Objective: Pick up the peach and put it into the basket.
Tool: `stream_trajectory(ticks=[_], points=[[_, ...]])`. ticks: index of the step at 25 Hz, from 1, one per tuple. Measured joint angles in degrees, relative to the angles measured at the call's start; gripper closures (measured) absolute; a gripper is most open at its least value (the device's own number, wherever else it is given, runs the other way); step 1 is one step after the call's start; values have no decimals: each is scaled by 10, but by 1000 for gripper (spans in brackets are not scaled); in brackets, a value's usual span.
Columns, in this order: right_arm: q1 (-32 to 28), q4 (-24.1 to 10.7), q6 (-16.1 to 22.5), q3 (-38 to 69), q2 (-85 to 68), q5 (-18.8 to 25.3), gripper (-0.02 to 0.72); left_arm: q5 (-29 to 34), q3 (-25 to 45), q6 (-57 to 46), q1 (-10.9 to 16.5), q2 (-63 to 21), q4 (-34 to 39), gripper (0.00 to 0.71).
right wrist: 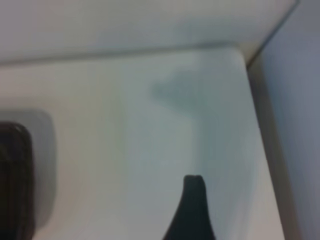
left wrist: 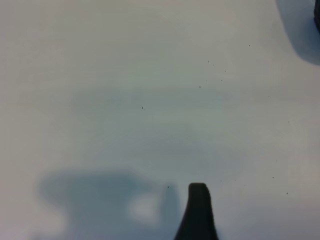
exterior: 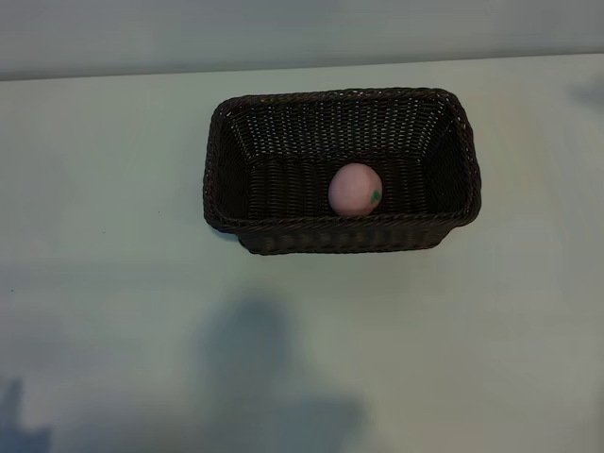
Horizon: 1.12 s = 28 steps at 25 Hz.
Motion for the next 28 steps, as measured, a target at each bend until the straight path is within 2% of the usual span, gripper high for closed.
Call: stream_trajectory(ticks=[6, 13, 19, 24, 28], points=[[0, 2, 7, 40, -182, 1, 106, 0, 0, 0, 0, 0, 0, 117], [7, -7, 7, 182, -385, -3, 106, 0, 0, 0, 0, 0, 0, 117], [81, -11, 18, 337, -528, -75, 106, 0, 0, 0, 0, 0, 0, 118], [122, -56, 44, 448, -621, -85, 106, 0, 0, 0, 0, 0, 0, 118], [130, -67, 52, 527, -699, -92, 106, 0, 0, 0, 0, 0, -6, 118]])
